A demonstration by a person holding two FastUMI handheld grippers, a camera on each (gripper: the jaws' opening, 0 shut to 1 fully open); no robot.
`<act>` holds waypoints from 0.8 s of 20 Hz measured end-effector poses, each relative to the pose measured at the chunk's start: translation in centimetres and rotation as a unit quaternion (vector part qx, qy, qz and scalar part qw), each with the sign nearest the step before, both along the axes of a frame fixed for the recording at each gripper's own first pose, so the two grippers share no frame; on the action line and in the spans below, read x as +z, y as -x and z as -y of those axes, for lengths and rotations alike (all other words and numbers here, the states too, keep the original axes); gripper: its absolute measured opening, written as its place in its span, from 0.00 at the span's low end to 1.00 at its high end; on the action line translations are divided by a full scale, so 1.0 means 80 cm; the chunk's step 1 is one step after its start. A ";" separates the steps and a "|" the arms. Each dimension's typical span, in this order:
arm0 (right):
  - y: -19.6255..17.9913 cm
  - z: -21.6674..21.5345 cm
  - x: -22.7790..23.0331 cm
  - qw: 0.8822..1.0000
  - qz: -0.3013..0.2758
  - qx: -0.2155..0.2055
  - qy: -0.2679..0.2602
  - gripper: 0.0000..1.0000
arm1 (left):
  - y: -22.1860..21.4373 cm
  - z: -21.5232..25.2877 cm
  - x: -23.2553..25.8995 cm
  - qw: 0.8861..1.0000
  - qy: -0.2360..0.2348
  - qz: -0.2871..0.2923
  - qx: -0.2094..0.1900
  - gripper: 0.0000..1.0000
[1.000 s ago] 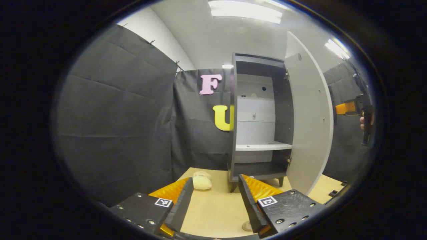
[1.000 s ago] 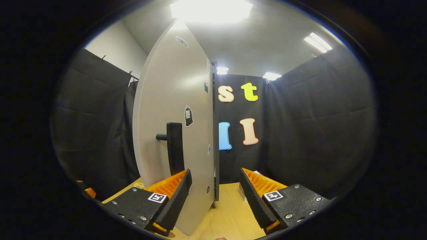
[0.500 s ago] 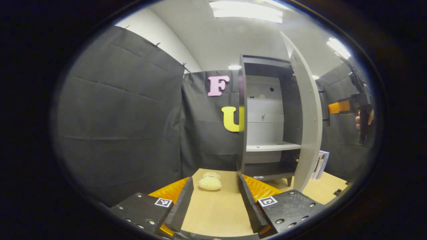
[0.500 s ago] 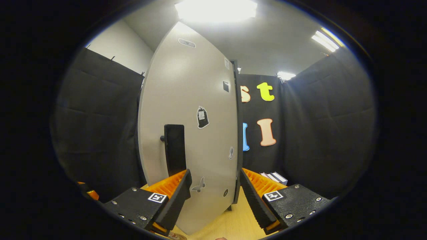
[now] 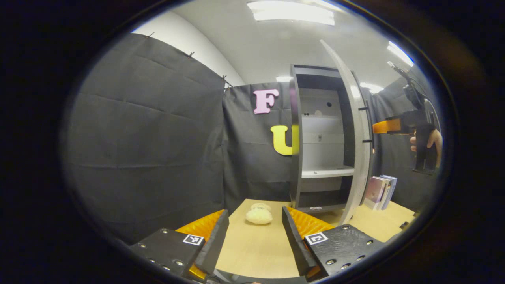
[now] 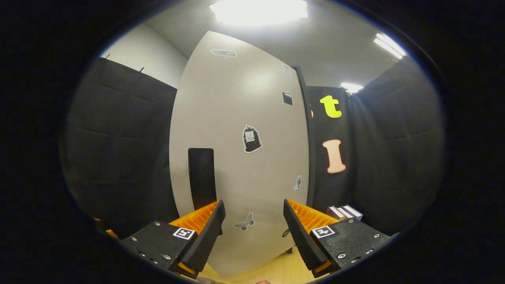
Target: Open the cabinet door with the right hand, grasp the bottle in the cabinet with the left hand and place it on the coaster, then close the cabinet door with the right hand.
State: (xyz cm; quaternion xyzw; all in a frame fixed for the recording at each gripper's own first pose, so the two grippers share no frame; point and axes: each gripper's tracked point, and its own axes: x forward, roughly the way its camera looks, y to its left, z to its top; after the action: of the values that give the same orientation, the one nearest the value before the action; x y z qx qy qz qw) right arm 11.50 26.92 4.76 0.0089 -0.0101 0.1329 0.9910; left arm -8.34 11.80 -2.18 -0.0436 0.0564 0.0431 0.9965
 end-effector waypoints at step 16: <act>0.052 0.034 -0.007 1.000 0.003 -0.011 -0.001 0.93 | 0.001 0.021 0.032 1.000 0.002 0.014 -0.026 0.81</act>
State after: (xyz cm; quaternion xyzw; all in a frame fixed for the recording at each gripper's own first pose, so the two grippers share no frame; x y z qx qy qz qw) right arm 7.36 24.17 4.16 0.0098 -0.0133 0.1220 0.9924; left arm -8.46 10.09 0.37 -0.0443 0.0432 0.0169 0.9979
